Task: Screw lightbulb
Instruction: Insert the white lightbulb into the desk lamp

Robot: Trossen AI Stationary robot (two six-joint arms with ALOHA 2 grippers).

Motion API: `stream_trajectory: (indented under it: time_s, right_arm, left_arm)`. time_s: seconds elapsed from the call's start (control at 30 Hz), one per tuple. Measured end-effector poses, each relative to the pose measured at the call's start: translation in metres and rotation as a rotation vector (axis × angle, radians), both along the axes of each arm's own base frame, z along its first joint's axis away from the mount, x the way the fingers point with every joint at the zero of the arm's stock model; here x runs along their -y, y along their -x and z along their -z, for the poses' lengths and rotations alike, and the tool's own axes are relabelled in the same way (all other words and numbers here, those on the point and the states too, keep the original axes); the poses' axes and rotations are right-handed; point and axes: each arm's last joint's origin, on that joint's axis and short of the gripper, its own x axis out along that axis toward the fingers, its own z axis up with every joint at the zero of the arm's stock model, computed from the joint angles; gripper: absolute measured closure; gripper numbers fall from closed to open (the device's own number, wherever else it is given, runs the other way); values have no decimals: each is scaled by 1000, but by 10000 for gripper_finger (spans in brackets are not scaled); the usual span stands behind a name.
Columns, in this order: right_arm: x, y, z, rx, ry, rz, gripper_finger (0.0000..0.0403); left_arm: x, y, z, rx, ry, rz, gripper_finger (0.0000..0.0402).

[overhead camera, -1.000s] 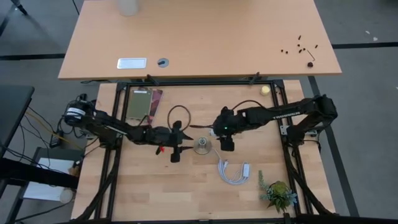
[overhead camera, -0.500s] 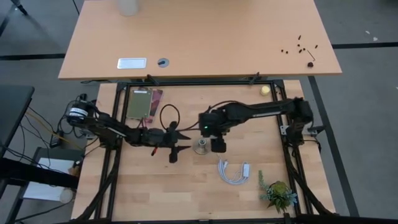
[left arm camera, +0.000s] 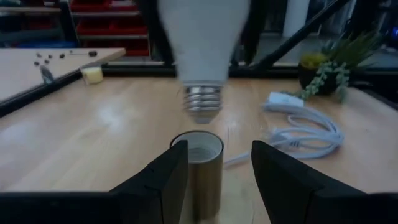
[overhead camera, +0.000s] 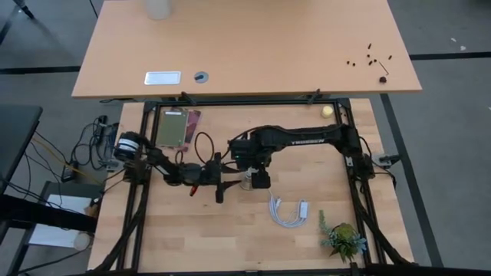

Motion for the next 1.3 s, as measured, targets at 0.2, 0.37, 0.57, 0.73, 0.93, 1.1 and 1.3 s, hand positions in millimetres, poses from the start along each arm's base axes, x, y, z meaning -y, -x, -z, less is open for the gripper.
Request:
stream_trajectory:
  time_s: [0.2, 0.37, 0.57, 0.73, 0.93, 1.1, 1.3]
  right_arm:
    - [6, -4, -1, 38, -3, 42, 128]
    - [5, -5, -1, 50, -14, 26, 128]
    - [6, -5, 0, 48, -26, 27, 128]
    - [6, -12, -1, 116, -31, 40, 128]
    - [6, -8, 0, 82, -31, 41, 130]
    - [2, -8, -2, 91, -12, -14, 130]
    - [-8, -16, -4, 187, 20, -80, 127]
  left_arm:
    - [2, -6, 3, 10, -29, 15, 220]
    - [2, -10, -1, 34, -74, 16, 220]
    - [3, -17, -7, 65, -72, 13, 220]
    - [5, -27, -9, 44, -73, 13, 220]
    - [4, -23, -5, 11, -58, 2, 220]
    - [2, -4, -11, 33, -17, -31, 220]
    - [8, 11, -7, 17, 22, -40, 220]
